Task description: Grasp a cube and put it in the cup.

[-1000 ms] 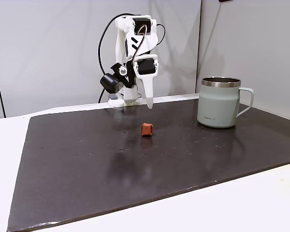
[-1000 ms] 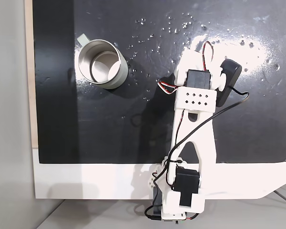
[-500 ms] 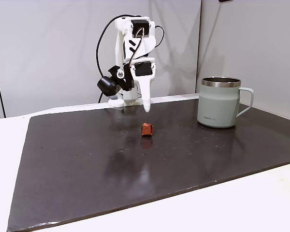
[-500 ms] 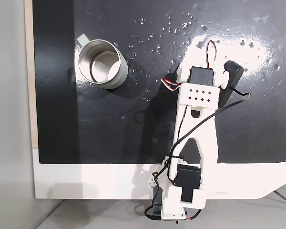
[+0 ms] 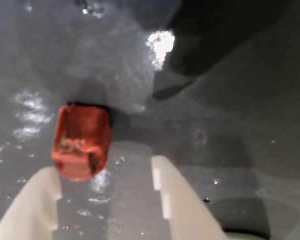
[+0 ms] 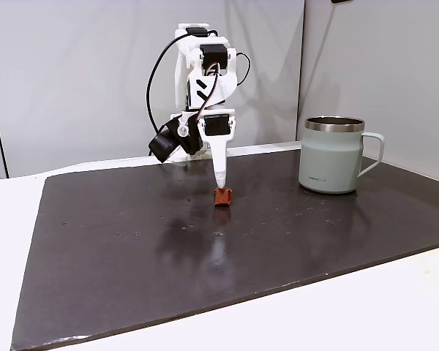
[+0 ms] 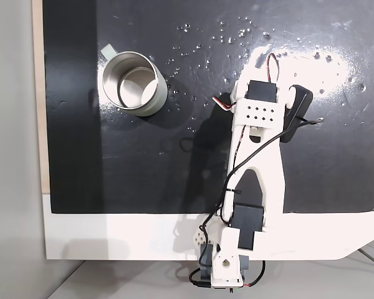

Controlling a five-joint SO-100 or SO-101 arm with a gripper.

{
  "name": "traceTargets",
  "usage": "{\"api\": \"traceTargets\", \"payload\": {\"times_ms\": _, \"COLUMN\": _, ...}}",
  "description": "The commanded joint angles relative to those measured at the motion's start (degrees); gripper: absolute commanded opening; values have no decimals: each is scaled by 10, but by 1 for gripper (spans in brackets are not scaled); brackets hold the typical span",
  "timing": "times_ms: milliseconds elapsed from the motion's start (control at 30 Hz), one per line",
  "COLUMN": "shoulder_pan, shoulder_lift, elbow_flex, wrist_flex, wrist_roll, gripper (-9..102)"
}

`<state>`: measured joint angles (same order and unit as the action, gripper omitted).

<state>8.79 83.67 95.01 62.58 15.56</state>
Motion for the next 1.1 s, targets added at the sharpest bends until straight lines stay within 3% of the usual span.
{"api": "traceTargets", "payload": {"times_ms": 0, "shoulder_pan": 7, "shoulder_lift": -4, "elbow_flex": -46, "wrist_flex": -8, "wrist_roll": 4, "gripper": 21}}
{"api": "traceTargets", "payload": {"times_ms": 1067, "shoulder_pan": 3, "shoulder_lift": -76, "elbow_flex": -85, "wrist_flex": -23, "wrist_roll": 2, "gripper": 16}}
